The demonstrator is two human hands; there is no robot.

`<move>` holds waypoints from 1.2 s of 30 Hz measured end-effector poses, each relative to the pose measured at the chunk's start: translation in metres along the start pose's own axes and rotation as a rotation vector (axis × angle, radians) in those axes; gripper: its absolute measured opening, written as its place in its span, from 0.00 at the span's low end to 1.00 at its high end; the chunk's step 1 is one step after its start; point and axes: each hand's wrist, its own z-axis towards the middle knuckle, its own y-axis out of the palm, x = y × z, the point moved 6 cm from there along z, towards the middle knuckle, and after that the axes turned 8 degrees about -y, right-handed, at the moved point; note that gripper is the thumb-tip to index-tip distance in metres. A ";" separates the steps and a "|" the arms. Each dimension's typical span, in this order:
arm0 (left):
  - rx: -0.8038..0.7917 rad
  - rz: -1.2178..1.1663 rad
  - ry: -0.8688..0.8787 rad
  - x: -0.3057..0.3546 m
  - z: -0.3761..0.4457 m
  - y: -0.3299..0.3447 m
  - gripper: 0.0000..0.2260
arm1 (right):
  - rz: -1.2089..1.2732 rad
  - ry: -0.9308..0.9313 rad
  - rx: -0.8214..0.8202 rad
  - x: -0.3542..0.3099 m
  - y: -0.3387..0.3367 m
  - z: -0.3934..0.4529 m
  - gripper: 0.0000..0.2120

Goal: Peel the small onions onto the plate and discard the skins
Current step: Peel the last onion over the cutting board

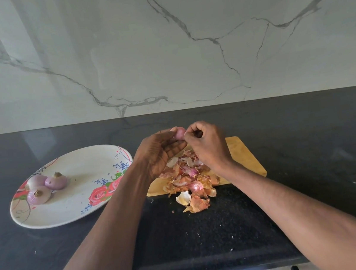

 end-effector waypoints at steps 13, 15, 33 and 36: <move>0.007 -0.023 -0.030 0.001 -0.002 -0.001 0.06 | 0.024 0.056 -0.001 -0.002 -0.003 0.000 0.10; 0.009 -0.011 -0.035 0.001 -0.003 -0.001 0.07 | 0.018 0.064 0.003 -0.002 -0.003 0.000 0.07; 0.044 0.006 -0.020 0.002 -0.002 -0.005 0.12 | 0.026 -0.063 0.001 -0.009 -0.005 0.000 0.16; 0.063 0.003 -0.018 0.002 -0.002 -0.006 0.09 | 0.092 -0.020 -0.009 -0.006 -0.005 -0.001 0.10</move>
